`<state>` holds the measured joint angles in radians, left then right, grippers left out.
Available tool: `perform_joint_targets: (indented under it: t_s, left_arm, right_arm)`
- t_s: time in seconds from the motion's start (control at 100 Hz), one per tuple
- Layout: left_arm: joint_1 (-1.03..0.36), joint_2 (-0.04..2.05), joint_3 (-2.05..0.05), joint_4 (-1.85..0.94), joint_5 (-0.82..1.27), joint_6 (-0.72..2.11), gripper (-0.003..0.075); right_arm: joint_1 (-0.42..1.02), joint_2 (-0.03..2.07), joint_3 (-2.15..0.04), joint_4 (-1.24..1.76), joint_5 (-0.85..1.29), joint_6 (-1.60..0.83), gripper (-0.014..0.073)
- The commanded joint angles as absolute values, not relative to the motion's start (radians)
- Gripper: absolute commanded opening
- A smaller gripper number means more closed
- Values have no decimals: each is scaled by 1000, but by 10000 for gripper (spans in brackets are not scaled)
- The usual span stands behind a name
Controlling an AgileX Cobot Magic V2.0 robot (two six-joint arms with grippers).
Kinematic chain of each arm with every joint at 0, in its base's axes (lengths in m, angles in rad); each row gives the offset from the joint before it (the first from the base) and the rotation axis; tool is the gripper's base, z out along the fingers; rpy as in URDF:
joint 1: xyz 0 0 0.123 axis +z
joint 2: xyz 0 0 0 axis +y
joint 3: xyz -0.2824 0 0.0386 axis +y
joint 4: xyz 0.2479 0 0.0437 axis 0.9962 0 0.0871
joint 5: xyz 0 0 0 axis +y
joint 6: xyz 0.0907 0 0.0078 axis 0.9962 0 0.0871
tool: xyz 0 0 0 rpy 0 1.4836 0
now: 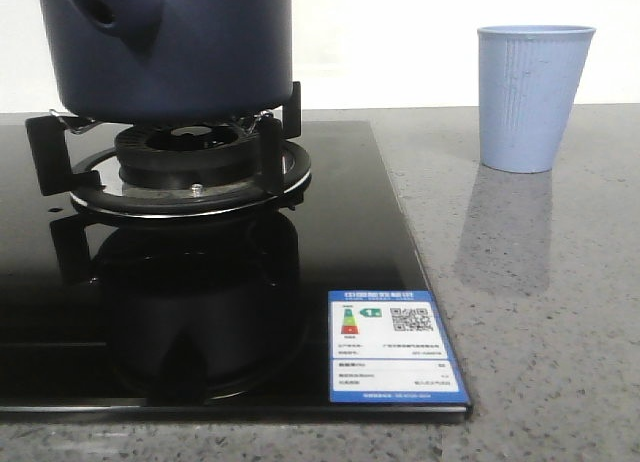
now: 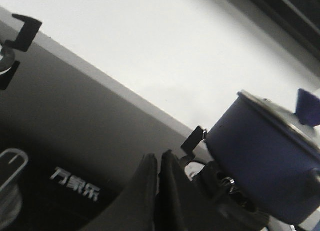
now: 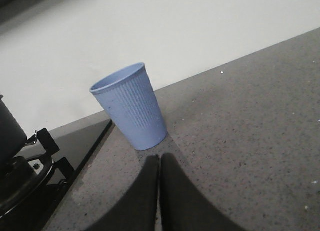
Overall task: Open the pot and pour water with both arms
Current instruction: 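Move the left gripper to the blue lid knob and grasp it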
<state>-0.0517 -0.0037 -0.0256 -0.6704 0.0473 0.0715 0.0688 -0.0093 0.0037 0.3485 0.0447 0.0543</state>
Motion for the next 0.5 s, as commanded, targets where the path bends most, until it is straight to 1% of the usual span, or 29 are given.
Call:
perform_joint_targets:
  t_s: [0.0,0.14,0.29,0.41,0.49]
  left_arm:
    - [-51,1,-114,-660,15,93,-19]
    - [-51,116,-266,-604,133,164,-19]
    - [-51,289,-451,-597,277,369,-19]
    - [-53,420,-568,-601,360,448,-19]
    - [-77,480,-621,-610,370,466,-19]
  right_arm:
    - [60,-14,-64,347,23,52,-44]
    - [60,76,-202,235,147,49,-44]
    - [60,255,-366,159,238,45,-45]
    - [60,399,-477,145,328,31,-45]
    - [60,482,-528,145,345,31,-46]
